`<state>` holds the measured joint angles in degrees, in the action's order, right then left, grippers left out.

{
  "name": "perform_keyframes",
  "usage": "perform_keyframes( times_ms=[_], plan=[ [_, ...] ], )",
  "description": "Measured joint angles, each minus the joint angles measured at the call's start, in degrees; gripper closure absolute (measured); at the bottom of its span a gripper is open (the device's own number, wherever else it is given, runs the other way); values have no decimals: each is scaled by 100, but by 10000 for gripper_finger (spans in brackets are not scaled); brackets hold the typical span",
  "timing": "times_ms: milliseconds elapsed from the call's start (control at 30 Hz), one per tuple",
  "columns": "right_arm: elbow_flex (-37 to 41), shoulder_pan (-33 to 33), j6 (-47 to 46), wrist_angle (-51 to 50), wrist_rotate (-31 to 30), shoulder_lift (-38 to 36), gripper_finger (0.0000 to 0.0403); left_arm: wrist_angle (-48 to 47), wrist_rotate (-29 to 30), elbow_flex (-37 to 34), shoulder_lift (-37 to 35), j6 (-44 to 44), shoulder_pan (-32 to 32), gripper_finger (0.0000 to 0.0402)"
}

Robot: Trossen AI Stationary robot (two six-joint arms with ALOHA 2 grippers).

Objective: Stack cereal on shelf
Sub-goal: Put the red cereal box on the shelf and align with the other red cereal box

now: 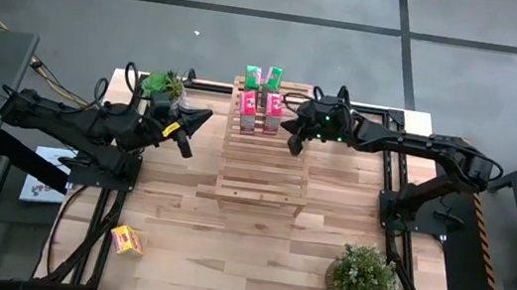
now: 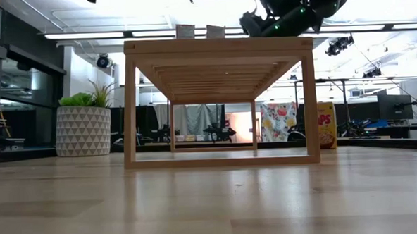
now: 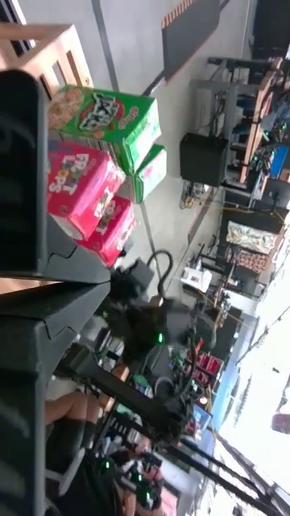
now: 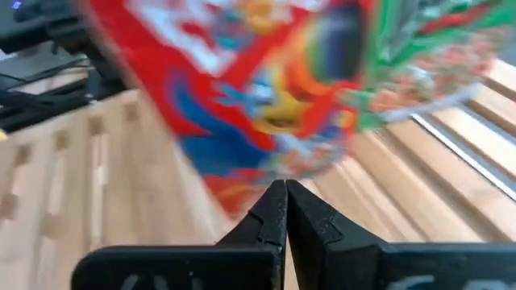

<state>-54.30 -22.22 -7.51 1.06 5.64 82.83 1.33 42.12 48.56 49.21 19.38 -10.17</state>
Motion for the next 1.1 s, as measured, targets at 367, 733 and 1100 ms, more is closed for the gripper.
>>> perform_keyframes(
  times_ms=[367, 733, 1100],
  plan=[
    [0, 213, -165, 443, -285, 0, 403, -22, 108, 0, 2, 0, 0, 401],
    [0, 64, 144, 433, -699, 0, 403, -22, 110, 0, 2, 114, 0, 401],
    [0, 12, 38, 819, -861, 7, 403, -22, 121, 0, 2, 105, 2, 401]
  ],
)
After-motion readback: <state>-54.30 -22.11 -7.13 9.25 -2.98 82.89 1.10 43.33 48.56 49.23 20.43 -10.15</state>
